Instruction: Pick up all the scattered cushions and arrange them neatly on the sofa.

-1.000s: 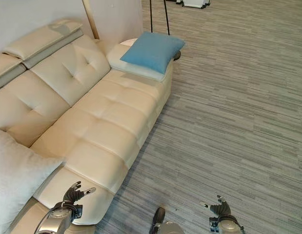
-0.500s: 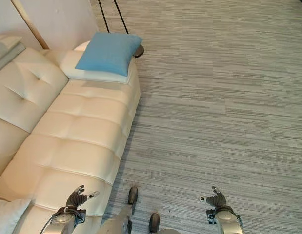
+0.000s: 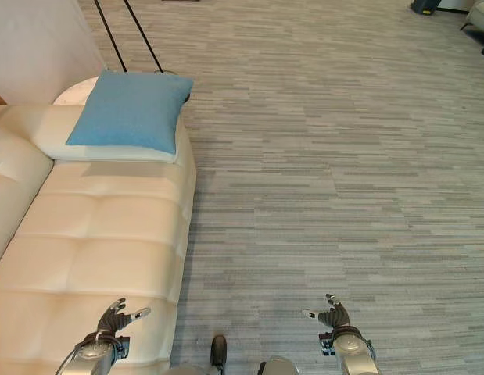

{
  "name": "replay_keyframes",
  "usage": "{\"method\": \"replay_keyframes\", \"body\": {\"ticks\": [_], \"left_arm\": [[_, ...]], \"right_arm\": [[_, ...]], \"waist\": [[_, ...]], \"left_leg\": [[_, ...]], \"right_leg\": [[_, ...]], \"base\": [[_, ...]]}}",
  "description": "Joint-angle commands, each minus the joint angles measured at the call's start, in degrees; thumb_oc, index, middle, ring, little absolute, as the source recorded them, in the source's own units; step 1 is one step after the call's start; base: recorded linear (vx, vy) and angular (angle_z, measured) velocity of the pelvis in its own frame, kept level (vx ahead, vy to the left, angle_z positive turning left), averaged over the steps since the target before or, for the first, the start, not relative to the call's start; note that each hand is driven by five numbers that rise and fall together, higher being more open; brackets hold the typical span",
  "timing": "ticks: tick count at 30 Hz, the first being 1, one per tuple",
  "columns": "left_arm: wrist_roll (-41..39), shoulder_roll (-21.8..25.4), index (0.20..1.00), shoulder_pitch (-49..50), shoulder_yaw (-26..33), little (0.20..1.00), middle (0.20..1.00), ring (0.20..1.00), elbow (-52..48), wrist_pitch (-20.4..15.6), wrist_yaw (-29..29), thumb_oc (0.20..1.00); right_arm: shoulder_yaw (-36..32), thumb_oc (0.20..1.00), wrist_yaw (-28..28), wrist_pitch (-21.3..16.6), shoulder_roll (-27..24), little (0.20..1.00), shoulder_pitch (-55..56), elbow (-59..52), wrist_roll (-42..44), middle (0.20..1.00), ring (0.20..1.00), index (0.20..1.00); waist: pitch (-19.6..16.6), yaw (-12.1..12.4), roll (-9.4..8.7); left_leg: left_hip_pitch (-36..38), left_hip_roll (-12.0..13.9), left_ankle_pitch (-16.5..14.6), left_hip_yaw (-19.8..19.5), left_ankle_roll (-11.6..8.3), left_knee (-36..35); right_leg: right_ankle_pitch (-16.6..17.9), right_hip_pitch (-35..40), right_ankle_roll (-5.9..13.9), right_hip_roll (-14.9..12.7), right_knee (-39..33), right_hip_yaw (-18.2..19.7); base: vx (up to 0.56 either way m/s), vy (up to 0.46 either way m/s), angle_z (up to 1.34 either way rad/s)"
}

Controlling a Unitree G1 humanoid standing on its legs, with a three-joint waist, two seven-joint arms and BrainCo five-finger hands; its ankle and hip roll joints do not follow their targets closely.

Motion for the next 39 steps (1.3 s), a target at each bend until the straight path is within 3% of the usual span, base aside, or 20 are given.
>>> {"method": "replay_keyframes", "body": {"ticks": [1,5,10,11,14,16,17,19,20,21,24,26,27,29,30,31,32,35,38,39], "left_arm": [[-1.3,2.0,1.000,1.6,1.8,1.000,1.000,1.000,-3.0,-1.4,0.9,1.000],[0.3,1.8,1.000,1.3,2.9,1.000,1.000,1.000,-1.8,-1.1,0.7,1.000],[1.6,1.4,1.000,1.4,2.7,1.000,1.000,1.000,-1.3,-1.2,0.1,1.000],[2.0,0.6,1.000,1.7,2.1,1.000,1.000,1.000,-0.9,-1.2,0.0,1.000],[1.0,0.0,1.000,2.2,1.8,1.000,1.000,1.000,-0.5,-1.0,-0.4,1.000],[0.5,-0.6,1.000,1.9,0.7,1.000,1.000,1.000,0.3,-0.9,-1.0,1.000],[0.5,-0.5,1.000,1.9,0.7,1.000,1.000,1.000,0.3,-0.9,-1.0,1.000],[-0.5,-0.8,1.000,1.8,0.1,1.000,1.000,1.000,0.5,-0.8,-1.6,1.000],[-0.9,-0.8,1.000,1.7,-0.3,1.000,1.000,1.000,0.8,-0.7,-1.4,1.000],[-1.0,-0.9,1.000,1.5,-0.4,1.000,1.000,1.000,0.6,-0.8,-1.1,1.000],[-1.5,-1.4,1.000,2.0,-0.6,1.000,1.000,1.000,0.1,-0.7,-0.8,1.000],[-1.3,-1.2,1.000,2.7,-0.4,1.000,1.000,1.000,-0.4,-0.7,-0.7,1.000],[-1.1,-1.1,1.000,3.0,-0.3,1.000,1.000,1.000,-0.4,-0.7,-0.7,1.000],[-0.9,-1.3,1.000,3.8,0.2,1.000,1.000,1.000,-0.3,-0.5,-0.4,1.000],[-0.7,-1.3,1.000,3.9,0.3,1.000,1.000,1.000,-0.1,-0.4,-0.4,1.000],[-0.6,-1.5,1.000,4.2,0.5,1.000,1.000,1.000,0.3,-0.4,0.0,1.000],[-0.7,-1.6,1.000,4.5,1.0,1.000,1.000,1.000,0.9,-0.3,0.1,1.000],[-0.9,-1.3,1.000,5.2,1.5,1.000,1.000,1.000,0.8,-0.2,0.0,1.000],[-1.9,-1.3,1.000,6.3,2.4,1.000,1.000,1.000,1.2,-0.2,0.2,1.000],[-2.2,-1.3,1.000,6.5,2.7,1.000,1.000,1.000,1.5,-0.1,0.2,1.000]], "right_arm": [[-1.4,1.000,-0.5,-0.7,-1.2,1.000,-1.3,-0.7,-0.2,1.000,1.000,1.000],[-3.0,1.000,-0.9,-0.4,-0.7,1.000,-0.2,-0.5,0.0,1.000,1.000,1.000],[-4.7,1.000,-0.8,-0.2,-0.6,1.000,1.4,0.3,-0.2,1.000,1.000,1.000],[-4.9,1.000,-0.8,-0.5,-0.8,1.000,2.2,1.0,0.4,1.000,1.000,1.000],[-5.3,1.000,-0.6,-0.7,-1.6,1.000,2.7,1.7,1.1,1.000,1.000,1.000],[-5.6,1.000,-0.4,-1.7,-2.2,1.000,3.4,1.8,3.3,1.000,1.000,1.000],[-5.6,1.000,-0.4,-1.7,-2.1,1.000,3.4,1.8,3.3,1.000,1.000,1.000],[-5.4,1.000,-0.2,-2.0,-2.7,1.000,3.3,2.3,4.2,1.000,1.000,1.000],[-5.2,1.000,-0.3,-1.6,-3.0,1.000,2.8,2.2,4.4,1.000,1.000,1.000],[-5.1,1.000,-0.5,-1.5,-3.1,1.000,2.7,2.4,4.5,1.000,1.000,1.000],[-4.8,1.000,-0.7,-1.1,-3.7,1.000,2.5,2.6,4.3,1.000,1.000,1.000],[-4.5,1.000,-0.7,-1.0,-3.9,1.000,2.5,2.9,4.1,1.000,1.000,1.000],[-4.2,1.000,-0.7,-1.0,-4.0,1.000,2.5,3.1,3.8,1.000,1.000,1.000],[-3.5,1.000,-0.6,-0.7,-4.1,1.000,2.4,3.5,2.9,1.000,1.000,1.000],[-3.2,1.000,-0.6,-0.6,-4.3,1.000,2.3,4.0,2.3,1.000,1.000,1.000],[-2.8,1.000,-0.8,-0.9,-4.2,1.000,2.0,3.7,1.7,1.000,1.000,1.000],[-2.7,1.000,-0.5,-0.5,-4.3,1.000,1.4,3.8,1.4,1.000,1.000,1.000],[-2.5,1.000,-0.2,-0.4,-4.3,1.000,1.2,3.9,1.1,1.000,1.000,1.000],[-2.2,1.000,0.2,-0.2,-3.8,1.000,1.4,3.5,0.2,1.000,1.000,1.000],[-2.5,1.000,0.7,-0.2,-2.9,1.000,1.4,4.3,0.3,1.000,1.000,1.000]], "waist": [[3.0,1.0,1.24],[3.3,0.2,0.38],[2.2,-0.9,0.38],[1.1,-1.7,0.83],[-0.1,-2.3,1.79],[-0.3,-2.8,2.55],[-0.3,-2.8,2.46],[0.7,-2.0,1.70],[1.7,-1.6,1.38],[2.2,-1.1,0.90],[2.7,-0.4,0.23],[2.3,0.1,-0.34],[2.0,0.4,-0.25],[1.4,1.0,0.48],[1.3,1.3,0.78],[1.4,1.4,1.03],[0.9,1.2,1.07],[0.6,1.9,0.72],[-1.4,2.5,-0.48],[-2.6,2.8,-1.94]], "left_leg": [[2.6,2.9,-8.8,2.2,-4.53,-0.5],[6.7,2.7,-11.7,3.5,-5.94,-0.5],[10.8,2.6,-14.2,2.8,-6.78,-0.5],[13.4,3.4,-15.8,1.6,-6.96,0.0],[13.8,5.3,-15.3,0.6,-7.89,4.5],[10.8,7.3,-8.9,-0.2,-10.24,16.2],[10.6,7.2,-8.8,-0.2,-10.22,16.3],[3.7,7.4,-3.2,-1.4,-10.68,31.3],[0.0,7.1,-2.7,-2.2,-10.29,37.8],[-2.7,5.8,-4.9,-2.7,-9.73,38.1],[-7.8,2.9,-9.6,-3.0,-8.50,34.3],[-9.7,1.8,-10.9,-1.7,-7.88,24.3],[-9.7,1.5,-9.5,-1.6,-8.00,17.9],[-9.0,2.2,-2.8,-2.2,-8.98,5.2],[-8.3,2.4,-1.0,-2.6,-9.42,1.7],[-11.2,2.4,-1.5,-3.3,-10.43,-0.5],[-12.4,3.1,-0.8,-1.8,-11.57,-0.5],[-11.2,3.5,0.9,0.2,-11.58,-0.5],[-9.5,3.1,1.9,1.4,-9.57,-0.5],[-7.7,2.3,0.9,2.2,-7.96,-0.5]], "right_leg": [[10.9,5.3,-0.66,3.6,-14.1,-2.3],[19.2,3.7,2.21,7.4,-39.1,-0.6],[20.7,1.8,3.17,7.6,-39.9,0.4],[21.5,3.9,1.90,8.5,-39.9,1.1],[19.5,4.6,0.43,9.3,-37.0,0.7],[15.7,7.6,-2.40,11.1,-34.7,0.9],[15.8,7.5,-2.40,11.1,-34.8,0.9],[13.5,12.2,-4.72,12.4,-36.1,1.9],[12.1,14.2,-5.86,13.0,-36.4,2.5],[11.8,15.2,-5.98,12.6,-36.8,3.1],[11.7,17.4,-5.28,11.9,-37.9,3.4],[11.4,18.7,-4.51,11.4,-38.6,3.3],[11.0,19.6,-4.25,11.7,-38.7,3.0],[9.9,21.8,-4.25,12.8,-39.0,2.8],[9.2,23.0,-4.45,13.2,-38.7,3.0],[8.0,23.9,-4.44,13.7,-38.5,2.8],[6.8,26.1,-4.56,14.1,-38.0,2.8],[6.0,28.6,-4.43,13.9,-37.9,3.9],[4.6,30.7,-3.09,12.1,-36.7,4.1],[5.2,30.3,-1.51,9.9,-32.6,3.6]], "base": [[0.28,-0.008,-0.16],[0.34,-0.095,-0.33],[0.48,-0.146,-0.18],[0.60,-0.223,0.07],[0.49,-0.224,0.52],[0.59,-0.376,0.39],[0.26,-0.215,0.03],[0.42,-0.356,0.00],[0.49,-0.393,0.02],[0.33,-0.217,-0.02],[0.17,-0.068,-0.13],[0.30,-0.059,-0.20],[0.35,-0.039,-0.09],[0.38,-0.031,-0.30],[0.40,-0.012,-0.37],[0.59,0.022,-0.36],[0.47,0.026,-0.30],[0.55,0.087,-0.13],[0.60,0.164,-0.20],[0.59,0.207,0.00]]}}
